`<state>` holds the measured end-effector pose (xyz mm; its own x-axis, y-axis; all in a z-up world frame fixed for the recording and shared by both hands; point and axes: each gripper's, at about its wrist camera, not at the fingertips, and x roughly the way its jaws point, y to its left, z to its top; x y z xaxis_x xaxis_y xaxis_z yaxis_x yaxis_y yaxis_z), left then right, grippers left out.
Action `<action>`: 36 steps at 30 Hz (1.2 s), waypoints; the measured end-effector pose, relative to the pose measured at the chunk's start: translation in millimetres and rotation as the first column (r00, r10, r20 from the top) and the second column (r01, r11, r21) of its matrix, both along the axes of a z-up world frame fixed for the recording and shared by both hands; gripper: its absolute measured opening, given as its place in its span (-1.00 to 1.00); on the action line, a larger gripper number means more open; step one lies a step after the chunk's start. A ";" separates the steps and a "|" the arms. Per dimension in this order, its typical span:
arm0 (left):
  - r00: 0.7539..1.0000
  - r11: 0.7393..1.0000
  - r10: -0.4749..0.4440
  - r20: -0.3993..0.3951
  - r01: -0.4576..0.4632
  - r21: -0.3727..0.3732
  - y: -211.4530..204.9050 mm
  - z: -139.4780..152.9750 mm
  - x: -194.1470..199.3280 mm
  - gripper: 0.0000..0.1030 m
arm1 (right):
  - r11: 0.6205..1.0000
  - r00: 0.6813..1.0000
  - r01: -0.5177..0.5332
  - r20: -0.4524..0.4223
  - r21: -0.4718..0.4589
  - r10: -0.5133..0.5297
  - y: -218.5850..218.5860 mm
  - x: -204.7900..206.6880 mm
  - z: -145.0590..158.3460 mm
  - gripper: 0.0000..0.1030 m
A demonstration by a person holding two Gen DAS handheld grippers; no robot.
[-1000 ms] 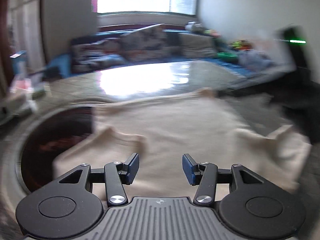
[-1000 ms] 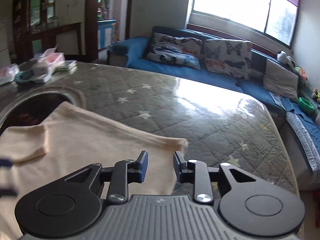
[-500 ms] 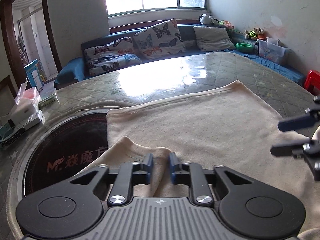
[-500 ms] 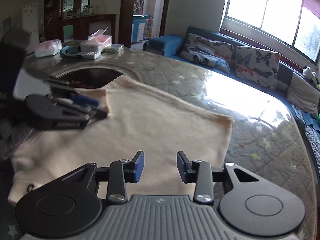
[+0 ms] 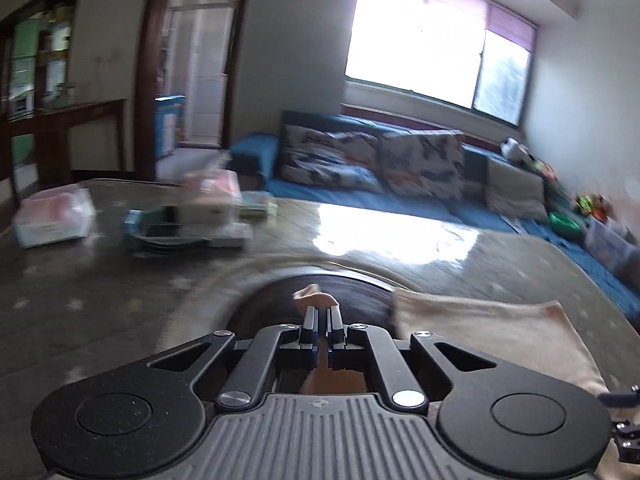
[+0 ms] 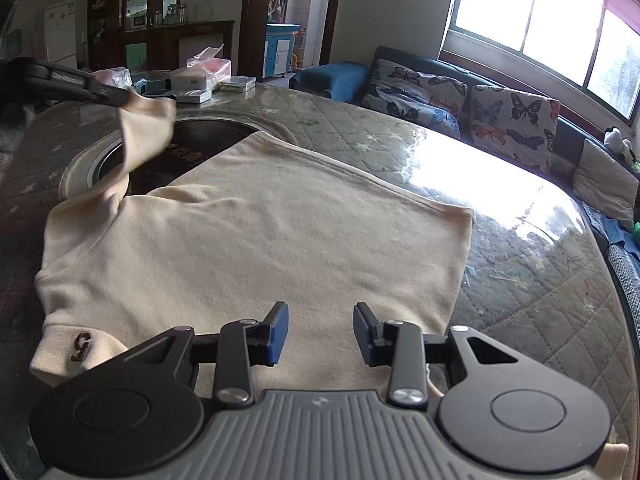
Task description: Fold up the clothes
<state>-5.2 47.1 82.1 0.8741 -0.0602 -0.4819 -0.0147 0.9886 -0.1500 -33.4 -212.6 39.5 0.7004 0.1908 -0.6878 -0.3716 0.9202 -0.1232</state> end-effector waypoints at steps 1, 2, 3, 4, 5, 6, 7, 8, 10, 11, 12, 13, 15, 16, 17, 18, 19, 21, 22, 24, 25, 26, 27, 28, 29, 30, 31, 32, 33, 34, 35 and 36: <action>1.000 1.000 0.024 0.003 -0.024 -0.001 10.4 0.1 -4.9 -0.92 | 1.000 1.000 -0.001 -0.001 0.001 0.001 1.1 -1.7 -0.1 -0.31; 0.999 0.999 0.049 0.006 -0.049 -0.001 20.8 0.1 -9.8 -0.92 | 1.000 1.000 -0.004 -0.001 0.001 0.004 2.6 -2.9 0.6 -0.31; 0.997 0.997 0.072 0.004 -0.072 -0.004 31.0 -1.4 -14.6 -0.92 | 1.000 1.000 -0.012 0.001 0.001 0.012 5.2 -5.0 2.2 -0.31; 0.996 0.996 0.093 -0.003 -0.093 -0.009 40.8 -4.7 -19.3 -0.92 | 1.000 1.000 -0.019 0.004 0.001 0.019 7.8 -7.1 3.9 -0.31; 0.994 0.994 0.111 -0.010 -0.111 -0.016 49.8 -8.5 -24.1 -0.92 | 1.000 1.000 -0.028 0.007 0.001 0.028 10.6 -9.1 5.6 -0.31; 0.992 0.992 0.126 -0.019 -0.126 -0.023 57.0 -13.4 -28.7 -0.92 | 0.999 0.999 -0.039 0.012 -0.002 0.039 14.1 -11.3 7.6 -0.31; 0.990 0.990 0.141 -0.032 -0.142 -0.026 63.4 -18.6 -32.8 -0.92 | 0.999 0.998 -0.053 0.017 -0.003 0.053 18.0 -13.7 9.8 -0.31; 0.987 0.988 0.154 -0.046 -0.155 -0.024 68.4 -24.0 -35.7 -0.92 | 0.998 0.998 -0.067 0.021 -0.004 0.067 22.0 -15.7 12.0 -0.31; 0.982 0.984 0.176 -0.073 -0.177 -0.006 75.3 -35.1 -39.3 -0.92 | 0.994 0.994 -0.105 0.020 -0.002 0.105 32.5 -19.3 15.0 -0.30; 0.980 0.983 0.183 -0.084 -0.184 -0.002 77.9 -39.6 -40.2 -0.92 | 0.992 0.992 -0.127 0.017 0.000 0.127 38.5 -21.0 16.1 -0.30; 0.978 0.982 0.186 -0.092 -0.187 -0.002 79.6 -42.9 -40.1 -0.92 | 0.988 0.988 -0.152 0.014 0.000 0.152 45.3 -22.9 16.8 -0.30; 0.977 0.982 0.189 -0.100 -0.191 -0.003 81.3 -46.1 -40.0 -0.92 | 0.982 0.982 -0.188 0.013 -0.008 0.188 54.2 -25.6 15.8 -0.30; 0.975 0.981 0.192 -0.109 -0.194 -0.004 84.1 -50.8 -39.7 -0.92 | 0.966 0.966 -0.257 0.009 -0.025 0.258 72.1 -31.1 13.8 -0.29; 0.977 0.982 0.189 -0.103 -0.190 -0.002 84.6 -50.2 -39.4 -0.92 | 0.956 0.956 -0.292 0.006 -0.033 0.292 81.0 -33.8 12.8 -0.29; 0.978 0.983 0.184 -0.095 -0.185 0.000 84.8 -48.7 -38.8 -0.92 | 0.945 0.945 -0.326 0.004 -0.040 0.326 89.9 -36.7 11.7 -0.29; 0.980 0.984 0.179 -0.084 -0.180 0.004 84.8 -46.1 -38.1 -0.92 | 0.932 0.933 -0.359 0.001 -0.045 0.359 98.3 -39.9 10.6 -0.29; 0.982 0.985 0.175 -0.074 -0.175 0.007 84.8 -43.4 -37.0 -0.92 | 0.919 0.920 -0.392 -0.002 -0.050 0.392 106.8 -43.1 9.5 -0.29; 0.984 0.986 0.167 -0.056 -0.167 0.011 84.9 -37.6 -34.0 -0.92 | 0.889 0.891 -0.453 -0.008 -0.059 0.454 123.4 -49.4 7.1 -0.28; 0.985 0.986 0.164 -0.049 -0.164 0.012 85.0 -35.0 -32.3 -0.92 | 0.879 0.880 -0.474 -0.010 -0.060 0.474 130.1 -52.0 5.7 -0.28; 0.986 0.987 0.161 -0.039 -0.161 0.010 85.8 -31.2 -28.8 -0.92 | 0.860 0.862 -0.507 -0.016 -0.063 0.507 142.5 -55.4 2.0 -0.29; 0.987 0.987 0.159 -0.034 -0.159 0.009 86.1 -29.6 -27.5 -0.92 | 0.853 0.856 -0.517 -0.021 -0.066 0.517 147.3 -56.1 -0.3 -0.33; 0.987 0.987 0.158 -0.029 -0.158 0.009 86.1 -28.4 -26.8 -0.92 | 0.847 0.850 -0.527 -0.025 -0.069 0.526 151.7 -56.6 -2.6 -0.34; 0.987 0.988 0.156 -0.024 -0.156 0.008 86.1 -27.1 -26.5 -0.92 | 0.844 0.847 -0.532 -0.030 -0.074 0.531 155.1 -56.8 -4.9 -0.34; 0.988 0.988 0.154 -0.018 -0.154 0.005 86.3 -25.7 -26.8 -0.92 | 0.840 0.843 -0.537 -0.034 -0.076 0.536 157.4 -56.9 -6.4 -0.49; 0.988 0.988 0.152 -0.011 -0.152 0.004 86.4 -24.3 -27.4 -0.92 | 0.837 0.839 -0.543 -0.038 -0.067 0.542 156.4 -57.1 -5.6 -0.61; 0.989 0.989 0.151 -0.003 -0.151 0.001 87.0 -22.9 -28.5 -0.92 | 0.833 0.836 -0.549 -0.043 -0.059 0.548 155.4 -57.3 -4.7 -0.77; 0.989 0.989 0.151 0.004 -0.151 -0.005 88.2 -21.9 -30.1 -0.92 | 0.830 0.832 -0.555 -0.047 -0.050 0.554 154.4 -57.5 -3.9 -0.84; 0.988 0.988 0.152 0.002 -0.152 -0.004 89.1 -22.8 -31.3 -0.92 | 0.827 0.827 -0.561 -0.051 -0.041 0.559 153.4 -57.7 -3.1 -0.85; 0.988 0.988 0.155 -0.006 -0.155 0.004 89.6 -25.1 -31.9 -0.92 | 0.823 0.823 -0.567 -0.054 -0.032 0.565 152.4 -57.9 -2.2 -0.86; 0.986 0.987 0.162 -0.021 -0.162 0.012 90.7 -29.2 -32.1 -0.92 | 0.820 0.820 -0.572 -0.059 -0.022 0.570 151.0 -58.0 -1.6 -0.86; 0.984 0.985 0.173 -0.045 -0.172 0.022 92.4 -35.1 -31.7 -0.92 | 0.819 0.818 -0.573 -0.064 -0.015 0.571 149.1 -58.0 -1.7 -0.86; 0.981 0.983 0.184 -0.068 -0.182 0.031 94.2 -41.0 -31.3 -0.92 | 0.815 0.815 -0.579 -0.062 -0.020 0.577 149.0 -58.9 -2.2 -0.86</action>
<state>-36.5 141.3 41.1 0.8333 0.1108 -0.5416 -0.2056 0.9715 -0.1176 -92.3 -63.7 37.4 0.4331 0.5236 -0.7337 -0.8400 0.5296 -0.1178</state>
